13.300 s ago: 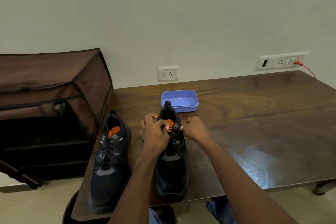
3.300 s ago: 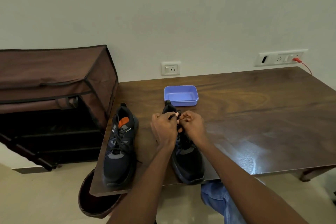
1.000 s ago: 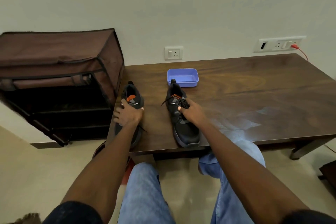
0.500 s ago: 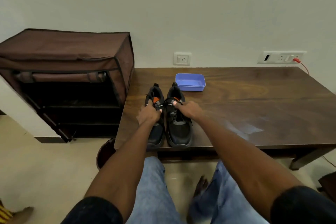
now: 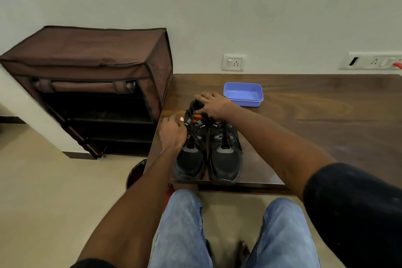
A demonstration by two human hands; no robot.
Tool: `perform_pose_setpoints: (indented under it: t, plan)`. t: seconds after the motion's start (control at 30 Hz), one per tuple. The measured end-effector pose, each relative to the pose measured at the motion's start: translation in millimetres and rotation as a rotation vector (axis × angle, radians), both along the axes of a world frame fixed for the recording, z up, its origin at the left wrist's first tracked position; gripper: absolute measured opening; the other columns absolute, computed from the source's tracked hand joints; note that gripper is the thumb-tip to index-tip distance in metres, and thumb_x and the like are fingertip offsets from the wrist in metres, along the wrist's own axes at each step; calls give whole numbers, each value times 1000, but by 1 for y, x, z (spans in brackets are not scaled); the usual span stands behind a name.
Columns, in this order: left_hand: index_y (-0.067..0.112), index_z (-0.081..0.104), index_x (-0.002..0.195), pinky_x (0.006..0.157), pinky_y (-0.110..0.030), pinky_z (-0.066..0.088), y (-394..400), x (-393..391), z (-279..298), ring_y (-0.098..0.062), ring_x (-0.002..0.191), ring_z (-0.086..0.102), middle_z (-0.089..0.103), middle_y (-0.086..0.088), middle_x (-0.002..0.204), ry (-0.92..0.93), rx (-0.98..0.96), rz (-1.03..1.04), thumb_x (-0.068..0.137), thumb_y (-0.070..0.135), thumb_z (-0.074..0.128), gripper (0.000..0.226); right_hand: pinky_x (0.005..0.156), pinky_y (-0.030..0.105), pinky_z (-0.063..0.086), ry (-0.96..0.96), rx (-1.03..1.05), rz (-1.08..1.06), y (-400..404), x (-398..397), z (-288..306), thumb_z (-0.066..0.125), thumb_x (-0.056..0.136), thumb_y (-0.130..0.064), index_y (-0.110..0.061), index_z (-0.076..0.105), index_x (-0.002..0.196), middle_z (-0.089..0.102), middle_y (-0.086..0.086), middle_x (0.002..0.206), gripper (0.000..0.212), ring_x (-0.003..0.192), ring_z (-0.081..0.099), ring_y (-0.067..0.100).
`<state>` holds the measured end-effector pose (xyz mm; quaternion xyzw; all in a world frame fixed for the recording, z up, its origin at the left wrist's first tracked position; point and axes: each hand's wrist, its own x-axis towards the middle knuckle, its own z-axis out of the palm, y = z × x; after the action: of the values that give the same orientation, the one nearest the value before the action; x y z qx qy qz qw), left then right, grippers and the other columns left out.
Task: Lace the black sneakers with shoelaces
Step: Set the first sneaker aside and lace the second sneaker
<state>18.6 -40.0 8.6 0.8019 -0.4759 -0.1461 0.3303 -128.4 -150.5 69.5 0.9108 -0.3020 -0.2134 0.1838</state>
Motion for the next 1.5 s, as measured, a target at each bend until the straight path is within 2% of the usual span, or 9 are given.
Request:
perform_pose_setpoints:
  t: [0.3, 0.43, 0.63, 0.8, 1.0, 1.13, 1.27, 1.43, 1.5]
  plan:
    - [8, 63, 119, 105, -46, 36, 9, -18, 12, -32, 119, 47, 50, -13, 128, -193, -10, -38, 100, 24, 47, 30, 119, 54, 17, -128, 35, -234, -1, -47, -10, 50, 100, -29, -28, 59, 134, 5, 11, 166, 35, 150, 5, 34]
    - [8, 64, 116, 100, -44, 35, 11, -40, 22, -32, 115, 47, 53, -14, 122, -281, -13, -83, 100, 25, 44, 30, 117, 55, 15, -222, 101, -519, 25, -87, -14, 52, 96, -40, -19, 61, 129, 28, 17, 154, 41, 145, 20, 34]
    - [7, 56, 109, 84, -44, 47, 27, -96, 44, -38, 103, 62, 66, -17, 110, -117, 46, -208, 102, 28, 39, 28, 106, 45, 28, -401, 149, -1018, 93, -98, -19, 55, 90, -53, -18, 57, 134, 44, 17, 144, 56, 130, 42, 35]
    - [8, 49, 133, 100, -47, 43, 50, -119, 37, -37, 125, 50, 52, -19, 136, -87, 144, -229, 101, 37, 43, 44, 100, 41, 33, -635, 219, -1326, 135, -86, -24, 57, 89, -48, -9, 54, 132, 37, 17, 140, 58, 125, 38, 35]
    - [12, 56, 129, 98, -47, 44, 65, -110, 9, -41, 120, 52, 33, -17, 148, -85, 321, -276, 91, 61, 49, 62, 106, 38, 35, -946, 409, -1306, 138, -82, -29, 57, 86, -52, -12, 57, 129, 36, 13, 144, 59, 133, 32, 31]
    - [14, 61, 123, 105, -48, 44, 51, -94, -9, -41, 123, 49, 16, -11, 157, -9, 350, -317, 81, 56, 58, 60, 102, 38, 36, -936, 489, -1220, 132, -85, -43, 63, 80, -54, -15, 64, 122, 40, 14, 143, 57, 133, 29, 34]
    - [14, 66, 106, 105, -45, 43, 31, -89, -15, -37, 121, 48, 22, -8, 150, 36, 255, -286, 78, 48, 62, 44, 94, 38, 48, -950, 457, -1209, 118, -80, -55, 68, 76, -59, -12, 65, 119, 58, 18, 131, 64, 120, 55, 34]
    - [14, 65, 90, 96, -45, 48, 17, -88, -23, -34, 125, 44, 30, -8, 146, -25, 146, -253, 81, 41, 67, 28, 96, 39, 45, -862, 480, -1265, 103, -74, -58, 61, 86, -45, -9, 55, 132, 40, 20, 142, 58, 123, 50, 35]
    - [15, 66, 98, 94, -46, 50, 20, -86, -22, -35, 126, 45, 23, -4, 152, -16, 172, -279, 80, 43, 66, 33, 95, 39, 48, -812, 520, -1292, 104, -74, -53, 68, 82, -49, -9, 58, 130, 45, 20, 140, 63, 122, 52, 34]
